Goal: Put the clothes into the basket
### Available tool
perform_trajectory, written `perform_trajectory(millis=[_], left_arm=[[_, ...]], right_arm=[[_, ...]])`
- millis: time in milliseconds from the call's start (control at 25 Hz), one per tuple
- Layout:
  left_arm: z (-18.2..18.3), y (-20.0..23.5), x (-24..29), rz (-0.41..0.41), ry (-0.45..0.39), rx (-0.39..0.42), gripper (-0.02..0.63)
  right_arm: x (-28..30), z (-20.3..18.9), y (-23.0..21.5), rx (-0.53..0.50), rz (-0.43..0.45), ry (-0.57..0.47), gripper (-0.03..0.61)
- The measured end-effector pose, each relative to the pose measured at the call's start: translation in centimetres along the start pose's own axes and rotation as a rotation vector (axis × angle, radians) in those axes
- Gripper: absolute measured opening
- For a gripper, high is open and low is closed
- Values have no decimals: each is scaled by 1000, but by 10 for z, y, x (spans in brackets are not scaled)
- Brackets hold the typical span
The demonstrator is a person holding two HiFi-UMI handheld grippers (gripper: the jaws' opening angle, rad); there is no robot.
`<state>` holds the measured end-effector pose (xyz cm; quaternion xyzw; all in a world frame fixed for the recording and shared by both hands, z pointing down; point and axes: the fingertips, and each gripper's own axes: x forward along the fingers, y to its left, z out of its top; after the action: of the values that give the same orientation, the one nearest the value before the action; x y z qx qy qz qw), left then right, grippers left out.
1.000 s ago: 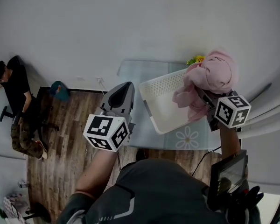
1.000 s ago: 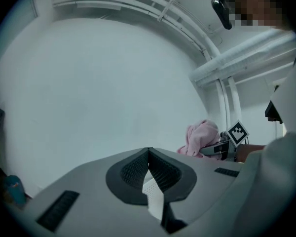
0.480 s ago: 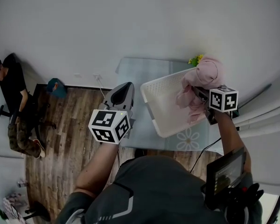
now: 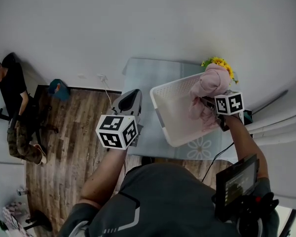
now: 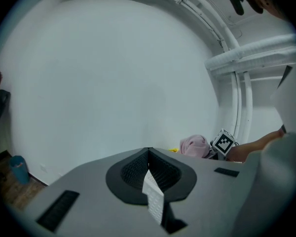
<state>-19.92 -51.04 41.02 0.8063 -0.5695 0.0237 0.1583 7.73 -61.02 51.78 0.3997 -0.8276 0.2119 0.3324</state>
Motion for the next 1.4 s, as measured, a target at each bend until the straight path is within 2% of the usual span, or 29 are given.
perform_trajectory(millis=[80, 280, 440, 720, 1400], left_arm=[[-4, 4, 3, 5, 6, -2, 9], [-18, 9, 3, 20, 41, -16, 9], [-25, 11, 0, 30, 56, -31, 9], [-38, 26, -1, 63, 76, -40, 9], [-52, 43, -5, 95, 110, -77, 9]], right_arm=[[8, -7, 2, -20, 6, 44, 344], [24, -25, 0, 27, 19, 139, 344], [37, -33, -2, 12, 21, 211, 344], [69, -64, -8, 79, 37, 356, 344], [119, -116, -17, 81, 16, 566, 344]])
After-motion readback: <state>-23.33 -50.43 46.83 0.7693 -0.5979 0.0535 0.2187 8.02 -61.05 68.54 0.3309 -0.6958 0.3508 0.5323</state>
